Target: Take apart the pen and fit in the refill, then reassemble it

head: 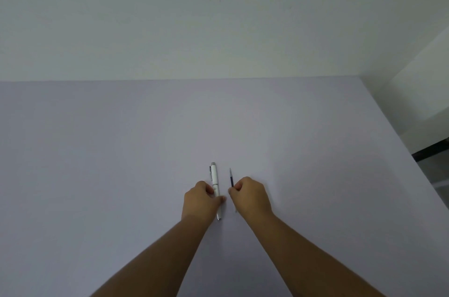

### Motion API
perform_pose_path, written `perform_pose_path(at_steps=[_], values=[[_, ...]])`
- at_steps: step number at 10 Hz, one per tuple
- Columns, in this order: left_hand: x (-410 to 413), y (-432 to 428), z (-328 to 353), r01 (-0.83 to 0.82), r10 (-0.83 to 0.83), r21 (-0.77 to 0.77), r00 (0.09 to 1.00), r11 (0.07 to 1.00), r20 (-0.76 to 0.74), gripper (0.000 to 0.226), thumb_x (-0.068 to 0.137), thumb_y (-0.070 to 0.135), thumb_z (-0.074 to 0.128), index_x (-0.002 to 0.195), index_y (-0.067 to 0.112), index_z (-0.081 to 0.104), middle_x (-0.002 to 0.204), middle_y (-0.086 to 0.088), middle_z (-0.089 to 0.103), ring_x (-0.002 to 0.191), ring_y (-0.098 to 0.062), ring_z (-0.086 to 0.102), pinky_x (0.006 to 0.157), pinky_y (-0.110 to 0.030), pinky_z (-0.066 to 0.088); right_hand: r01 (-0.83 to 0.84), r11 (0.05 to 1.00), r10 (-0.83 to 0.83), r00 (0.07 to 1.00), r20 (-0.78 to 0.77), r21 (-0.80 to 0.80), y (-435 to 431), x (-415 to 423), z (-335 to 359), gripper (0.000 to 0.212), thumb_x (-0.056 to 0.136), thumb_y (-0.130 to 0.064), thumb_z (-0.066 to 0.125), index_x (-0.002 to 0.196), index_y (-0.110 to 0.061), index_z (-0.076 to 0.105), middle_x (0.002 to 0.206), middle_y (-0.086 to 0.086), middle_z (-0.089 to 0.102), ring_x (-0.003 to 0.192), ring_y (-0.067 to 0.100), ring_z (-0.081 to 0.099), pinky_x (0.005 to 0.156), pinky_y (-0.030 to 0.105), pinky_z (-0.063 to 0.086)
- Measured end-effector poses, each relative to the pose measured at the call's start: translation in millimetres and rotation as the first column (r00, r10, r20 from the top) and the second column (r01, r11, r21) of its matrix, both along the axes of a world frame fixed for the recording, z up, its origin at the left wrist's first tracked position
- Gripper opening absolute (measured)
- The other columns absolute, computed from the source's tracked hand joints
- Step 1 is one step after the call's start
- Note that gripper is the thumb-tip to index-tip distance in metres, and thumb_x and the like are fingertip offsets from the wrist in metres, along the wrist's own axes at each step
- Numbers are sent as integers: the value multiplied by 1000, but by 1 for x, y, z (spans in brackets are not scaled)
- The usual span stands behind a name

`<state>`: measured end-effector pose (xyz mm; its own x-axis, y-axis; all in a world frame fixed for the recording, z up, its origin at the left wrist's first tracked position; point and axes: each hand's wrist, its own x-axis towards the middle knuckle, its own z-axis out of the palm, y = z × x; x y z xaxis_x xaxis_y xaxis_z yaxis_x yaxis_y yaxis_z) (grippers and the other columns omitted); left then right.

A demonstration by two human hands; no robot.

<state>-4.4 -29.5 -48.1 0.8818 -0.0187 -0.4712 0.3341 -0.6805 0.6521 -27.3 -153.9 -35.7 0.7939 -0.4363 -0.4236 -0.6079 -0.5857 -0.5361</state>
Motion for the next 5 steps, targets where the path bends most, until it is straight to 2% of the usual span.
perform_pose_path(at_steps=[2, 3, 4, 5], values=[[0, -1, 4, -9, 9, -3, 1000, 1000, -13, 32, 73, 34, 77, 87, 19, 53, 73, 8, 54, 65, -5, 52, 53, -16, 38, 31, 999, -31, 999, 26, 15, 1, -2, -2, 23, 86, -34, 58, 87, -13, 65, 86, 5, 70, 79, 23, 66, 70, 32, 53], [0, 0, 8, -2, 2, 9, 999, 1000, -37, 37, 72, 38, 77, 90, 18, 52, 78, 5, 54, 70, -10, 53, 56, -18, 38, 47, 999, -48, 999, 21, 23, 0, -2, 0, 30, 90, -37, 50, 87, -11, 63, 85, 7, 68, 78, 24, 64, 64, 30, 48], [1, 6, 13, 14, -13, 26, 999, 1000, -32, 43, 75, 43, 73, 97, 13, 52, 90, -1, 57, 82, -17, 54, 68, -24, 41, 59, 998, -59, 998, 21, 14, -2, -1, -1, 37, 95, -35, 40, 90, -5, 61, 91, 14, 68, 74, 25, 57, 63, 29, 43], [3, 12, 24, -52, 52, 40, 999, 998, 11, 49, 83, 46, 61, 112, 8, 51, 110, -11, 60, 100, -26, 56, 79, -31, 44, 115, 993, -115, 993, 21, 36, -8, -2, 10, 39, 97, -34, 35, 92, -5, 60, 97, 17, 68, 78, 24, 56, 71, 33, 47]])
